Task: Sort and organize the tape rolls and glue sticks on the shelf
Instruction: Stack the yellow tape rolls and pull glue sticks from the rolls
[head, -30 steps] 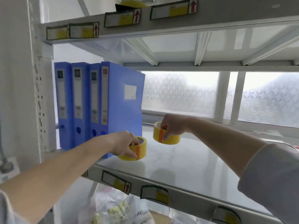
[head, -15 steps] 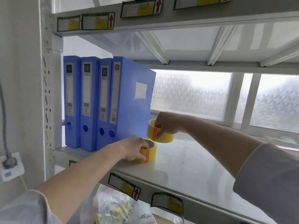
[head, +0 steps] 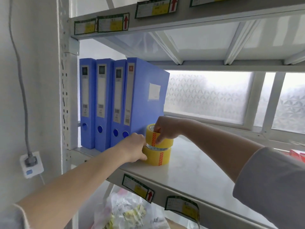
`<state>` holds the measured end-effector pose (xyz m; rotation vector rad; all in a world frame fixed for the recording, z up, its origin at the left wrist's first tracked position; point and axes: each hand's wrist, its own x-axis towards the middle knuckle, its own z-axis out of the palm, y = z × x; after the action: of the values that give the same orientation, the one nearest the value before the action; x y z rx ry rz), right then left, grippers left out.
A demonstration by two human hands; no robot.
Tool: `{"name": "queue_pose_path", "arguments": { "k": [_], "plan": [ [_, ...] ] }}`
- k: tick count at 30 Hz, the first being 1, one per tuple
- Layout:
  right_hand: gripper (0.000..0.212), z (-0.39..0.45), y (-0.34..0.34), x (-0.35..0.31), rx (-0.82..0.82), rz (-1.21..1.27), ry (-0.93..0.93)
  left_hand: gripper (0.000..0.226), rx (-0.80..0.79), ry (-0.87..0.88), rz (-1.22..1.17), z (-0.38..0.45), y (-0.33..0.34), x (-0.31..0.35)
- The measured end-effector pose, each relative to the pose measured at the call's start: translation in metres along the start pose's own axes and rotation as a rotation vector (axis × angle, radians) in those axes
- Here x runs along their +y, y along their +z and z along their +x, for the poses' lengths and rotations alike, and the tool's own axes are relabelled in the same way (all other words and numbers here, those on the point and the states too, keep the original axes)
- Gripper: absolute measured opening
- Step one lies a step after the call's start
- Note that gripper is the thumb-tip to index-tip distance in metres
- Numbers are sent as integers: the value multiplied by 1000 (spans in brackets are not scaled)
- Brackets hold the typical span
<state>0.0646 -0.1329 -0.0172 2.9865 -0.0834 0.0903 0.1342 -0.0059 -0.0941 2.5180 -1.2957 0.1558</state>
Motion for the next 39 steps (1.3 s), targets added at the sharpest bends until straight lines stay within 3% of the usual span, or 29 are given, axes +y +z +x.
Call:
{"name": "queue_pose_path", "arguments": {
  "k": [6,10,14,23,30,36,39],
  "plan": [
    [41,1,1,4,-6,-5,16,14,26,55,-42,3,4,1],
    [38,0,2,9,-17,-14,27,39,28,79,-82,4,4,9],
    [35,0,4,10,-37,-16,27,48,51,19,-61,10,3,4],
    [39,1,10,10,-69,-20,22,32,-14,-44,54,11,-6,3],
    [42,2,9,12,-92,-22,29,31,75,10,101,15,-11,7],
    [42,0,4,12,-187,-126,28,50,65,79,153,30,-21,13],
    [45,0,3,12,-210,-154,8,60,-15,131,179,37,-27,20]
  ]
}}
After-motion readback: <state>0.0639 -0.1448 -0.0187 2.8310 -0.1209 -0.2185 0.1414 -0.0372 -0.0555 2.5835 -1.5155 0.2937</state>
